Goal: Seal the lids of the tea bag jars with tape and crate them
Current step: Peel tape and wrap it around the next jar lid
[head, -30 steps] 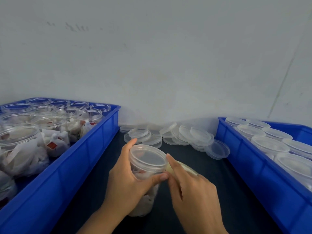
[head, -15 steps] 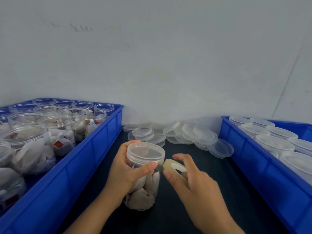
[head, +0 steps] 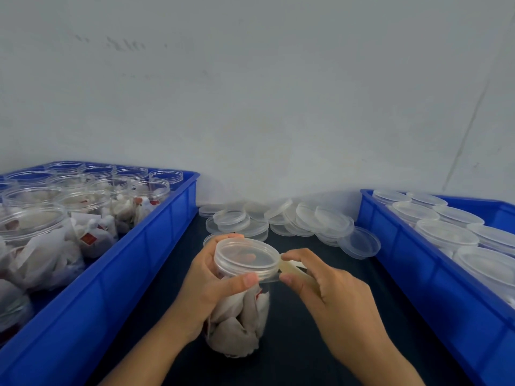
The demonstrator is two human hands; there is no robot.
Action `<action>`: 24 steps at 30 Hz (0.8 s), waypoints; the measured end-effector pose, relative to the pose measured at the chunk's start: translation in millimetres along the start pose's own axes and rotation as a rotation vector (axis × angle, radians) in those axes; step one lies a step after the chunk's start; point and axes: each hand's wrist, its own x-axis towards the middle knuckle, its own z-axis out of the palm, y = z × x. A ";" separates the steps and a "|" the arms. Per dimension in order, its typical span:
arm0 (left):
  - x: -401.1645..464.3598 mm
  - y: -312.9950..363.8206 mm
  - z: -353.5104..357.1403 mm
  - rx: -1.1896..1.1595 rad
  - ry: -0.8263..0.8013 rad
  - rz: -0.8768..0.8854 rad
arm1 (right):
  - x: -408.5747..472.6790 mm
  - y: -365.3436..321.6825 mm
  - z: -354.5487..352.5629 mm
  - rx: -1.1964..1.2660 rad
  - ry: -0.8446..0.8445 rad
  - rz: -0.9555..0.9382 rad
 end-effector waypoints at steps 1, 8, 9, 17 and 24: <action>0.1 0.1 -0.6 -0.005 -0.017 -0.009 | 0.1 0.2 -0.7 0.012 -0.001 -0.005; -0.2 4.2 -1.0 -0.053 -0.104 -0.036 | -1.9 -2.6 2.4 0.036 -0.003 0.031; -0.4 5.2 -0.8 -0.051 -0.110 -0.036 | -2.3 -2.7 3.7 0.047 -0.003 0.045; -12.7 13.2 7.6 0.195 -0.044 0.030 | -5.3 -5.4 15.8 0.089 0.093 0.099; -13.1 14.2 12.6 0.438 0.141 0.094 | -7.4 -16.4 25.8 0.001 0.165 0.015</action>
